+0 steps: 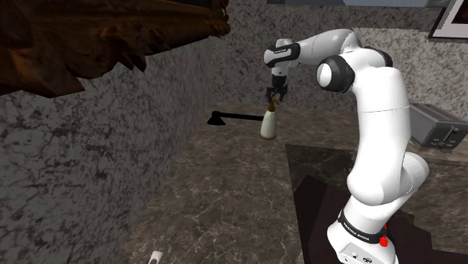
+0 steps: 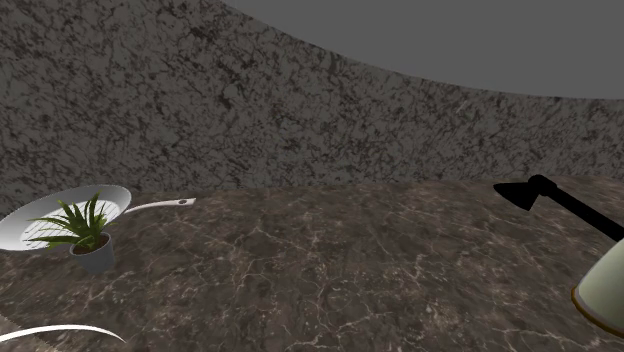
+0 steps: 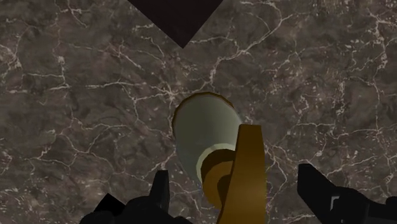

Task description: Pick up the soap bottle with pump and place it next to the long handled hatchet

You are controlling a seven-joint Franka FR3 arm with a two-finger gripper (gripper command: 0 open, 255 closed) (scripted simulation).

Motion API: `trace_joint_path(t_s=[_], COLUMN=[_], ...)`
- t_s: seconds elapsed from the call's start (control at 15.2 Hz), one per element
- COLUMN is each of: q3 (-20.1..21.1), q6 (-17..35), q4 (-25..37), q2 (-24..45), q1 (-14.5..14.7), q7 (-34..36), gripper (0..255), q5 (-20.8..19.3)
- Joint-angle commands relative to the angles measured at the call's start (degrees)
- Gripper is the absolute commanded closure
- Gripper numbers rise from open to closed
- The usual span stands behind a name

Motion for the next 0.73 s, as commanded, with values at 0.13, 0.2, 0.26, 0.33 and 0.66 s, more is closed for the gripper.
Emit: trace_joint_path(t_s=[0.13, 0.2, 0.26, 0.33, 0.66], q3=[-0.1, -0.1, -0.1, -0.1, -0.1], q6=[-6.6, -6.6, -6.6, -6.6, -6.5], q4=[7.0, 7.0, 7.0, 7.0, 7.0], q2=[0.4, 0.4, 0.4, 0.4, 0.4], q1=[-0.5, -0.5, -0.5, -0.5, -0.5], q7=[0.3, 0.3, 0.3, 0.3, 0.3], gripper=[0, 0, 0, 0, 0], q5=[0.0, 0.0, 0.0, 0.0, 0.0])
